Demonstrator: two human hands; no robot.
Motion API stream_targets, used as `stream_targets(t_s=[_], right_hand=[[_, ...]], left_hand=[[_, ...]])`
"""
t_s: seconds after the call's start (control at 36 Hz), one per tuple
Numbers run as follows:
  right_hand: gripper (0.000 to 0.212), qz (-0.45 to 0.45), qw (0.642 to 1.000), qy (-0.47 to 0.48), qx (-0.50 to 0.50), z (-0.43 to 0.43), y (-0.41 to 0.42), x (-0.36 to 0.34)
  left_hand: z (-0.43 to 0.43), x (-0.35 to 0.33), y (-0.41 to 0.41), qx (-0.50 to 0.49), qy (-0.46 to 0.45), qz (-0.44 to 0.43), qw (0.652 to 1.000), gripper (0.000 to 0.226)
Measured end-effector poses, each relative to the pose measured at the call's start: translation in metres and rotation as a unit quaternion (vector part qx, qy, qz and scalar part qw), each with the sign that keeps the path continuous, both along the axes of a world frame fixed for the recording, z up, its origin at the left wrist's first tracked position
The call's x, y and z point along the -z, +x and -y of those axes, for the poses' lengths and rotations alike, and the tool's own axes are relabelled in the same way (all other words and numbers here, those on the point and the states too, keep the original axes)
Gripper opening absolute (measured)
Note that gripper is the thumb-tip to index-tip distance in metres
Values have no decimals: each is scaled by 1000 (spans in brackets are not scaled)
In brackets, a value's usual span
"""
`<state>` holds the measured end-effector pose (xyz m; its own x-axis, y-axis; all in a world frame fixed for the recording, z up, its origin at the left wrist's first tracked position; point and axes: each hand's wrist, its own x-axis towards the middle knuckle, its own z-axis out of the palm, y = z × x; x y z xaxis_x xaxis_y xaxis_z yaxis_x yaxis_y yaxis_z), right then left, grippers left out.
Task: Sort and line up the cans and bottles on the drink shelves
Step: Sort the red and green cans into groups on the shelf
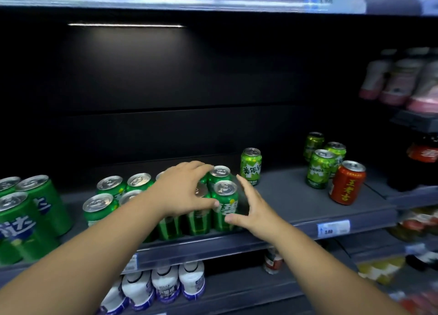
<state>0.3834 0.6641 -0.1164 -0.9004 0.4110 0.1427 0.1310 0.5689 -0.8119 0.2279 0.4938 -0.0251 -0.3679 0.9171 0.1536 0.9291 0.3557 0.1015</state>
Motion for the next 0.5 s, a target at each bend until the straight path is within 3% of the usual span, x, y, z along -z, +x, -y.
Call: stream_targets(t_s=[0.17,0.25,0.39,0.5], right_hand=[[87,-45,996,55,56,-30,42,-10],[71,-68,991,60,98,-56,70,-14],[59,-81,981,54,168,-112,120,-13],[53,-88,973,38,209,-164,156,-7]], left_hand=[[-39,-6,44,48,87,2,995,71],[-71,4,70,74,101,23,992,67],[-140,32,108,93,90,81,988,64],[-199,56,136,78,97,174,977,56]])
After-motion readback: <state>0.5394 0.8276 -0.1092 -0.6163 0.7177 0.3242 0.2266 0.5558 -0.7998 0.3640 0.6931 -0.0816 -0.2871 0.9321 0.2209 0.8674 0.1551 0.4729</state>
